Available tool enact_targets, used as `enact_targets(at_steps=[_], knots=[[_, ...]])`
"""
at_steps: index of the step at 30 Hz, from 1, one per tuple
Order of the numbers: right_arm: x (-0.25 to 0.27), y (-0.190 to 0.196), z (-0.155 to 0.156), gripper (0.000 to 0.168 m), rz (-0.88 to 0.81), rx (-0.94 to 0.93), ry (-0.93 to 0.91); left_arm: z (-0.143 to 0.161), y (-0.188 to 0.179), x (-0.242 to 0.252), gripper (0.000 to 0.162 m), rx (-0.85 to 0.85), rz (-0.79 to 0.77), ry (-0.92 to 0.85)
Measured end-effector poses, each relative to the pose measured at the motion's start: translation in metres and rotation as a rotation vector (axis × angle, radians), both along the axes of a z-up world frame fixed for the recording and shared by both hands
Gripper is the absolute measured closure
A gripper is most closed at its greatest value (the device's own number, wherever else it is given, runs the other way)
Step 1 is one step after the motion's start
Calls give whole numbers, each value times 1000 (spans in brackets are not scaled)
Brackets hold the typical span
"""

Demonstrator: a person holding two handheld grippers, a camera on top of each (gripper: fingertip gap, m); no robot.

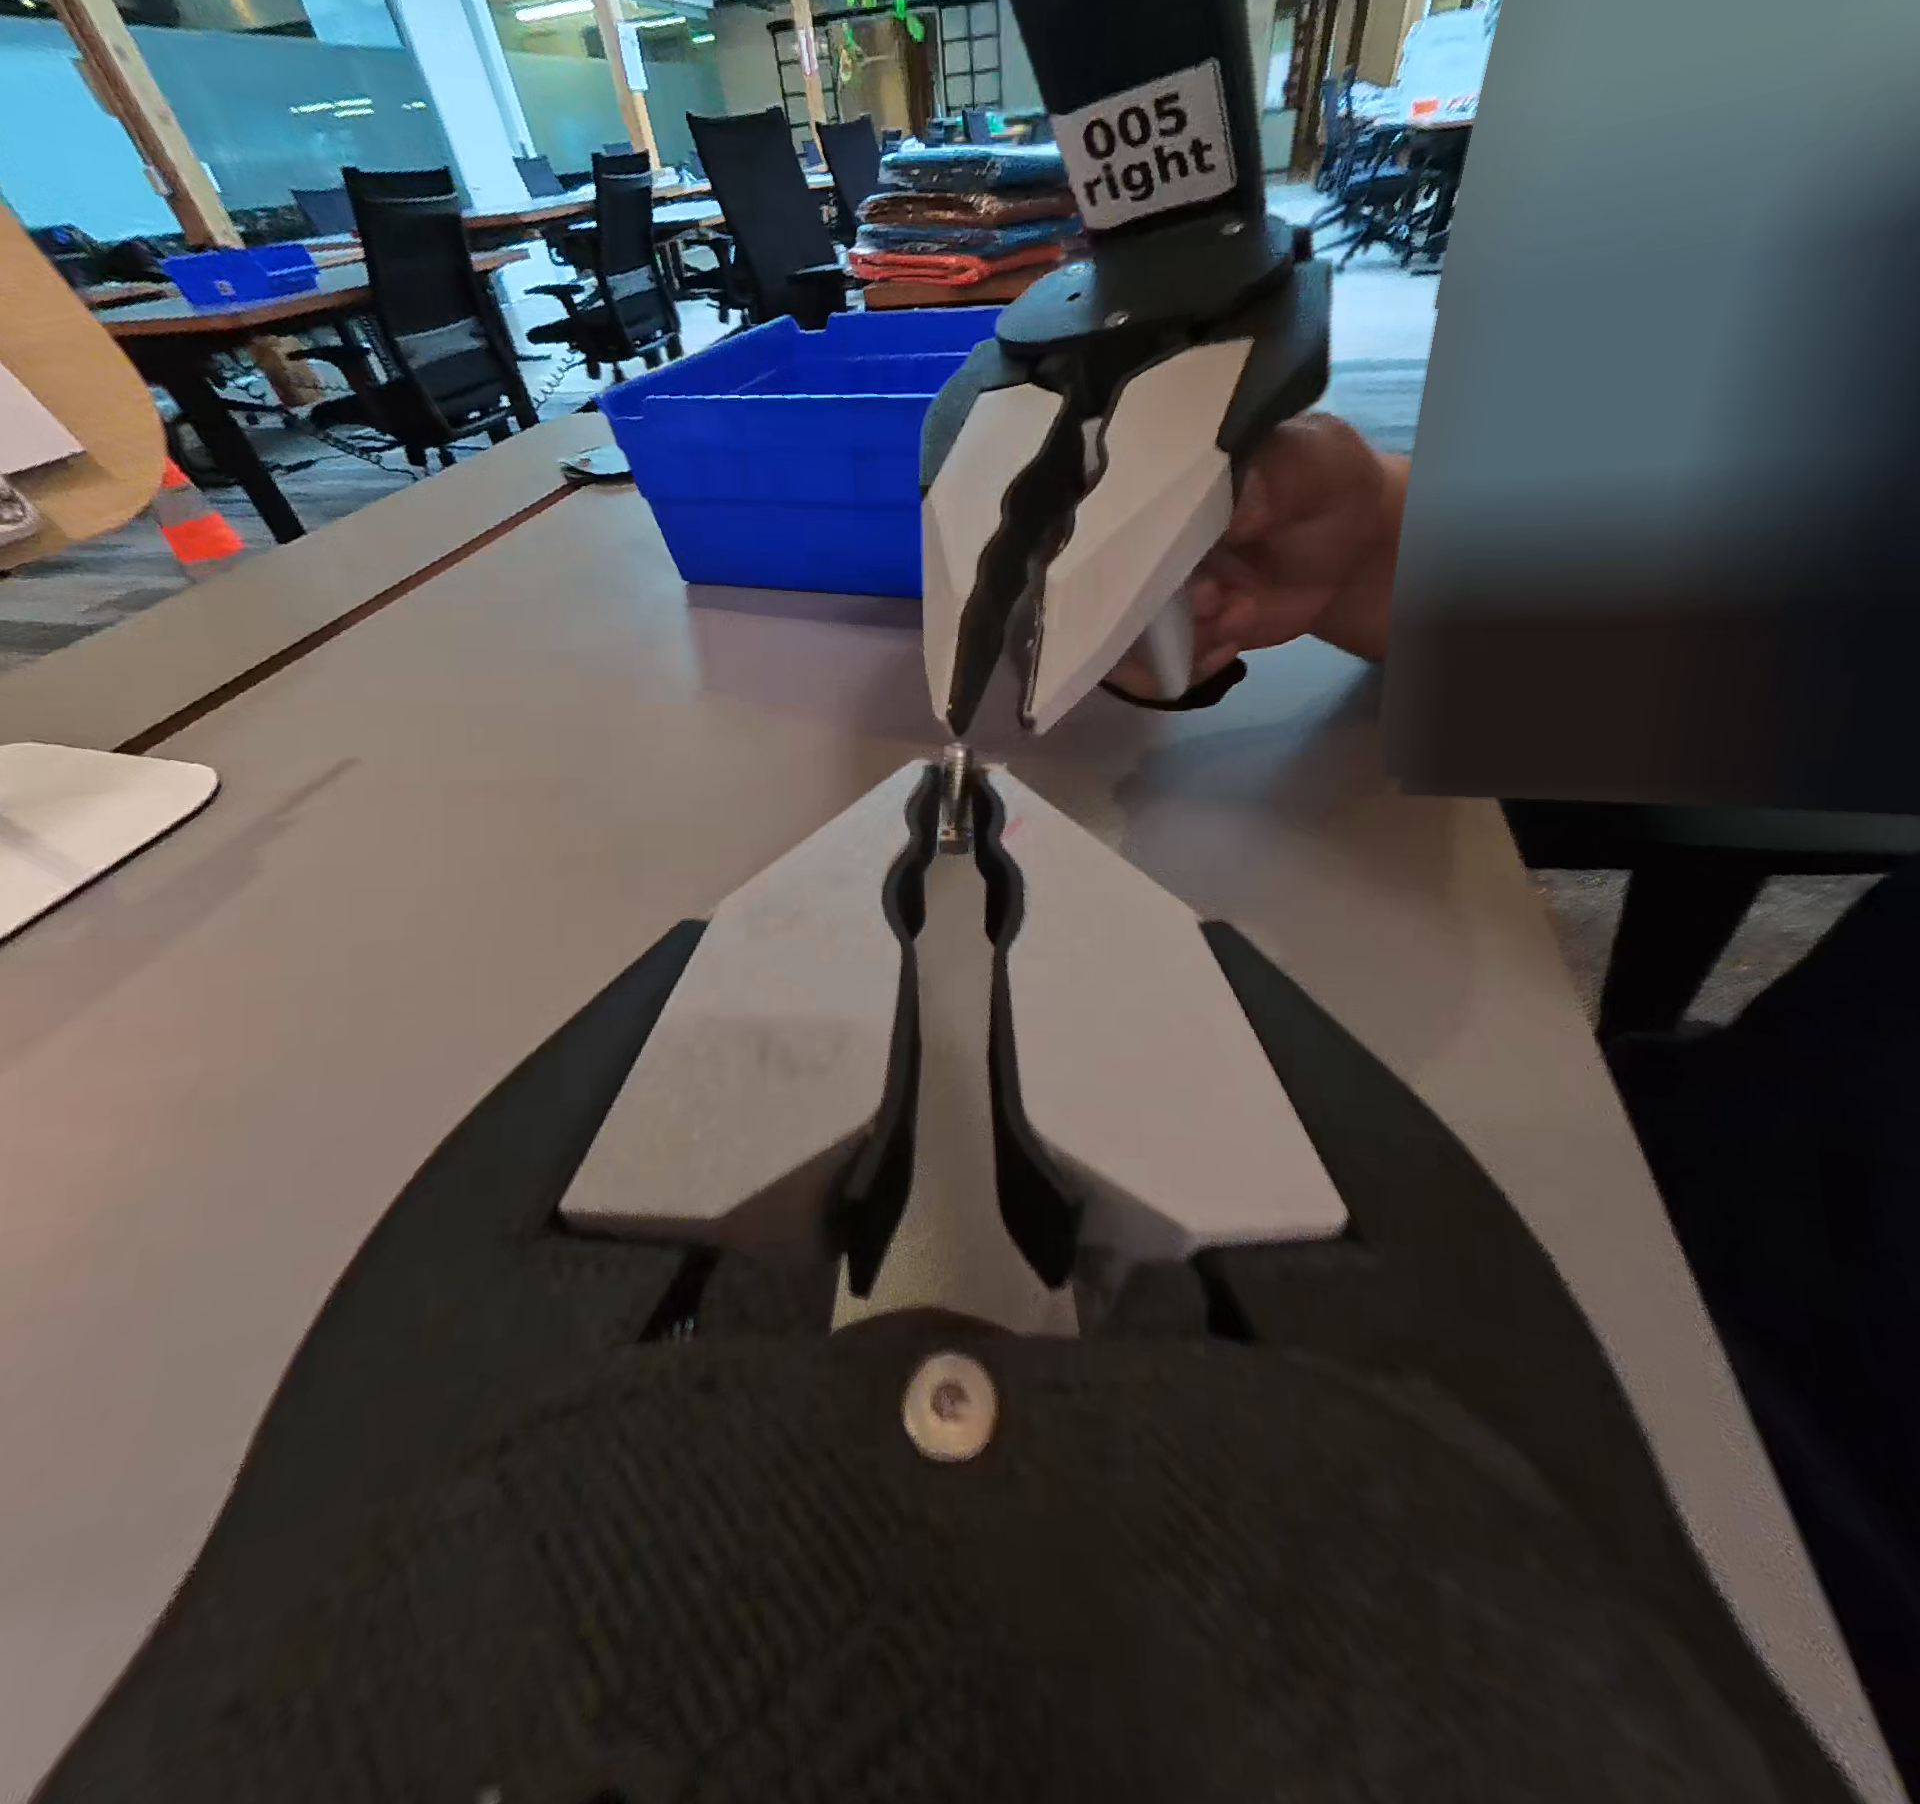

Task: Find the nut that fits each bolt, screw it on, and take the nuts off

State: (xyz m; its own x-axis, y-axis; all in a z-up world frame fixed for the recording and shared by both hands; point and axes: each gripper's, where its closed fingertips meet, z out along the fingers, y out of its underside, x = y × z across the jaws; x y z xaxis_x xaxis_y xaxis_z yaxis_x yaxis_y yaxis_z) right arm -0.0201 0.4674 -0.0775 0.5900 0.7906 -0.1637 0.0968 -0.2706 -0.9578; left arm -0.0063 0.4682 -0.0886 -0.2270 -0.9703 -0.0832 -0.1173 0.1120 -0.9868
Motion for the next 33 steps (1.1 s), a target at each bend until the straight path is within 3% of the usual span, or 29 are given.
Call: enact_targets(at_steps=[6,27,33], knots=[[4,5,-5,164,-30,-47,11,-3,-1,2,159,104,47,4],[16,20,-28,157,-127,-217,47,-20,11,10,159,334,227,100],[15,20,-32,164,-117,-263,72,-26,14,11,159,424,269,138]])
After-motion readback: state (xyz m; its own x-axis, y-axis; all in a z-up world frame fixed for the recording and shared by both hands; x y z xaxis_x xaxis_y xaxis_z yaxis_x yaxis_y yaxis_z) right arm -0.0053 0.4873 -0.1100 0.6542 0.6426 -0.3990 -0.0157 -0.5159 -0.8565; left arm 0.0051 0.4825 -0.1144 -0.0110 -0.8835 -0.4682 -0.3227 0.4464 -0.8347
